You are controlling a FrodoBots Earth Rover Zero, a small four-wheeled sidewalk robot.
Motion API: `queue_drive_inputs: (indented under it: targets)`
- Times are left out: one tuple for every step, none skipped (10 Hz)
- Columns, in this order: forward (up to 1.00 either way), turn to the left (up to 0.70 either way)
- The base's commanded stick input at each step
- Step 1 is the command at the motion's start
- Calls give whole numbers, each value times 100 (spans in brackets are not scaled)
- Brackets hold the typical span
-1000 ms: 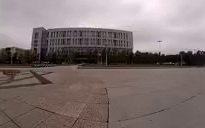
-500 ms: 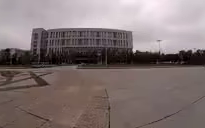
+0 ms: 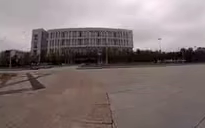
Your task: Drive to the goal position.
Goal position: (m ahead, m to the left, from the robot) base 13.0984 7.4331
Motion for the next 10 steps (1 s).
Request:
queue_drive_inputs:
  targets:
    - [70,0]
    - [70,0]
    - [70,0]
    - [70,0]
    - [70,0]
    - [70,0]
    - [70,0]
    - [70,0]
    - [70,0]
    - [70,2]
